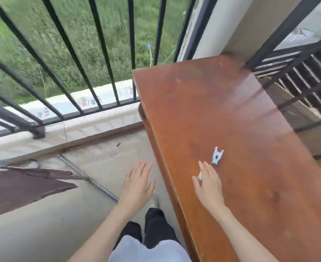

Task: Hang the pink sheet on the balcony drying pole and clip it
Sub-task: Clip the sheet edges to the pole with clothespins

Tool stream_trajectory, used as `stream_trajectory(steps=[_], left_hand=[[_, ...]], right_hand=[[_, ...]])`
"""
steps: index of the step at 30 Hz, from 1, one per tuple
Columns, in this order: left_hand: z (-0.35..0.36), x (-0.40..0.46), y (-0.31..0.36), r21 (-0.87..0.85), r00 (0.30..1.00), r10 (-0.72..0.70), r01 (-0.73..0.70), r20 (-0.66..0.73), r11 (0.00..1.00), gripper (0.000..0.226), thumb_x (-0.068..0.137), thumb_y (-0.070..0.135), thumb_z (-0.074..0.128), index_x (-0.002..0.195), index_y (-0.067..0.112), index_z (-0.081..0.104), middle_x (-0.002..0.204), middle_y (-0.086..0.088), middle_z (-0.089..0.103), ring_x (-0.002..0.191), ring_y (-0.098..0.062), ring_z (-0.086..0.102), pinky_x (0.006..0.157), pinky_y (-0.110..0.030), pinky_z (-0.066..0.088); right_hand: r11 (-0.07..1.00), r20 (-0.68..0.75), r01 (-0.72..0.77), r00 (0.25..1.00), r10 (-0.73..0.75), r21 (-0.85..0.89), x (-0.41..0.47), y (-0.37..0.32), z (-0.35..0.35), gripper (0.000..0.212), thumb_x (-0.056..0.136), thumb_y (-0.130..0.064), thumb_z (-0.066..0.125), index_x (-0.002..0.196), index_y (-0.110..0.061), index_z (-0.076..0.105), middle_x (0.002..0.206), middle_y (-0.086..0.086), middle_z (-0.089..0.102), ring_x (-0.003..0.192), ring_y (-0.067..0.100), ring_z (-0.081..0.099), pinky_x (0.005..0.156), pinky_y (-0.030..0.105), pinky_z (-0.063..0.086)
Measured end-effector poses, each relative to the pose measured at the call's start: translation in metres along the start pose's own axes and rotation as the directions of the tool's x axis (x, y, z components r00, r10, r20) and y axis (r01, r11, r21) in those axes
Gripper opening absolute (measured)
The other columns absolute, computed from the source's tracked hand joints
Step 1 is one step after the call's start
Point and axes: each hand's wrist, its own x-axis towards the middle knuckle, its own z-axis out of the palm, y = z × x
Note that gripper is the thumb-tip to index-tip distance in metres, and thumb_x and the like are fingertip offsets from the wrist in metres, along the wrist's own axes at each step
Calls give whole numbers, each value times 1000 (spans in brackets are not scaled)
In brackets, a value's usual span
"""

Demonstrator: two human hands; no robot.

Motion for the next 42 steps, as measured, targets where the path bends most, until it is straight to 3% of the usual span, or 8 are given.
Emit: stream_trajectory(steps=[6,10,17,24,28,32,38,42], left_hand=[[44,53,83,20,983,172,-174,68,985,58,96,40,36,146,19,15,155,0,16,144,-17,5,116,-34,2],[82,82,118,97,961,242,-255,133,962,63,88,48,49,140,18,29,147,-4,31,137,-22,23,112,-36,18],[102,92,125,14,996,69,-68,-59,998,32,83,30,63,111,14,60,116,-6,53,108,-26,45,86,-34,38],[69,67,89,-303,979,-185,151,-88,941,23,88,26,58,108,14,58,103,1,61,92,-16,49,71,-22,33],[36,24,48,-449,942,-332,279,-43,849,23,86,26,60,107,18,61,96,4,64,85,-14,56,69,-23,38],[1,-31,-4,-504,861,-490,366,-137,782,22,82,25,66,101,15,65,90,1,64,75,-12,51,67,-20,35],[-55,-155,-79,-640,735,-647,403,-200,655,18,75,28,74,87,19,65,68,10,52,63,-9,46,58,-8,35],[-94,-256,-140,-684,615,-739,415,-276,601,22,74,29,75,86,13,64,62,11,45,58,-5,42,56,-7,35]], right_hand=[[984,-138,-140,978,154,107,51,55,-20,44,89,-26,55,130,-10,47,122,13,50,114,31,44,93,38,38],[945,-124,-238,955,270,225,88,70,-20,58,85,-37,61,130,-7,42,122,16,46,115,32,42,95,37,35],[921,-76,-253,955,287,297,103,71,-3,26,87,-20,56,106,-3,48,111,17,50,105,35,49,87,41,39],[864,-33,-179,975,219,470,85,45,-15,19,88,-20,53,104,-10,52,104,8,60,100,27,54,79,32,37],[874,75,-62,997,29,482,53,-3,-7,33,89,-20,53,121,-17,47,112,4,62,105,26,57,85,34,42],[903,156,116,968,-196,414,15,-69,6,36,84,-14,52,120,-18,48,105,5,62,100,29,56,73,30,36],[856,284,342,840,-463,387,-71,-189,33,21,77,-15,58,91,-21,44,86,0,54,80,21,52,65,32,38],[767,424,428,652,-629,479,-141,-287,75,17,69,-12,59,79,-20,47,74,-1,51,68,15,46,65,31,37]])
